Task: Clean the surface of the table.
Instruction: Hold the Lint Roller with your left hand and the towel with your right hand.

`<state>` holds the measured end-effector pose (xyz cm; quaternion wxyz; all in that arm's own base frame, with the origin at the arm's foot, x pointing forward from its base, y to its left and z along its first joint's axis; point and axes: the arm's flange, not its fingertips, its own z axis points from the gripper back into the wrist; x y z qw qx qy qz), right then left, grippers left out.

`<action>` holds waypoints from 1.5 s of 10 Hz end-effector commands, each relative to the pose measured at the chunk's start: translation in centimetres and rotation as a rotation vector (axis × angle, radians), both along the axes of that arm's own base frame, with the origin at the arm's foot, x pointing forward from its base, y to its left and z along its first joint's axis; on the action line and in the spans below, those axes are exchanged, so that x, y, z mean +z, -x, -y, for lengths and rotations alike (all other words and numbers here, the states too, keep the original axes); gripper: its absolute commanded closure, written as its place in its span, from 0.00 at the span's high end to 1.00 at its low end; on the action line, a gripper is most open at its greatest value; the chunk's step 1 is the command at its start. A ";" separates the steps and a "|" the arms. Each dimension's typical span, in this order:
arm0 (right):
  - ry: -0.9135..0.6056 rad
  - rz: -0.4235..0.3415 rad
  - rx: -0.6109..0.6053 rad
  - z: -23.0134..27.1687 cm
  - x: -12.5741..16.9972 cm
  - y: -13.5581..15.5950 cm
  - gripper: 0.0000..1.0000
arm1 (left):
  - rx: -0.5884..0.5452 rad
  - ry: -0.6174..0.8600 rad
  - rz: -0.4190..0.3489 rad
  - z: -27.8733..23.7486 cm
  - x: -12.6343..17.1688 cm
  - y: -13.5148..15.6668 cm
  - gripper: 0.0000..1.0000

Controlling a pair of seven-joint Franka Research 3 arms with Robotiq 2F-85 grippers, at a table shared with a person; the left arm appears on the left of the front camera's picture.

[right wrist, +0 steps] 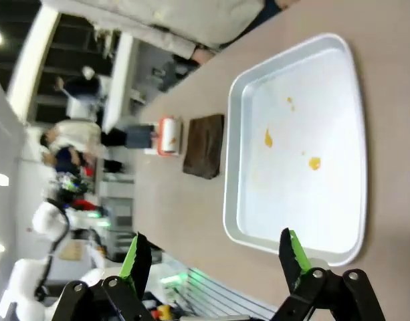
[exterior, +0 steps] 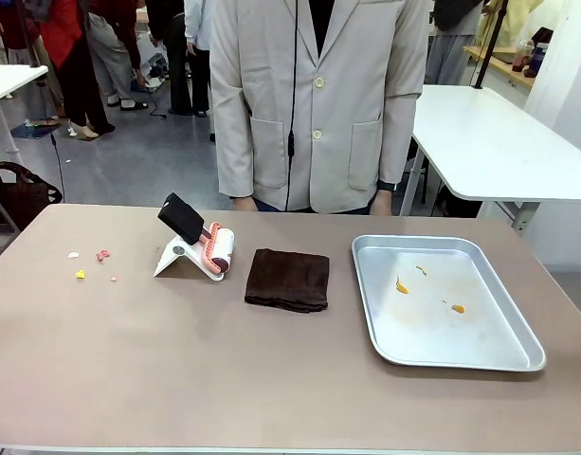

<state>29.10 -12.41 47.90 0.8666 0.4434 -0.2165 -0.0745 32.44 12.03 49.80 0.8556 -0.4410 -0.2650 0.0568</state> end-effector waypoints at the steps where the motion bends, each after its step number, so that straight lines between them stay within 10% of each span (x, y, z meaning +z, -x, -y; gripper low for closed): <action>1: 0.123 0.008 0.054 -9.1 1.7 -0.4 1.00 | -0.065 -0.126 -0.056 3.0 2.6 -2.3 1.00; 8: 0.526 -0.180 0.214 -34.0 0.6 -6.7 1.00 | -0.273 -0.379 -0.165 14.1 2.5 -9.0 1.00; 15: 0.538 -0.187 0.197 -37.7 -2.9 -6.6 1.00 | -0.312 -0.414 -0.152 16.5 0.6 -10.5 1.00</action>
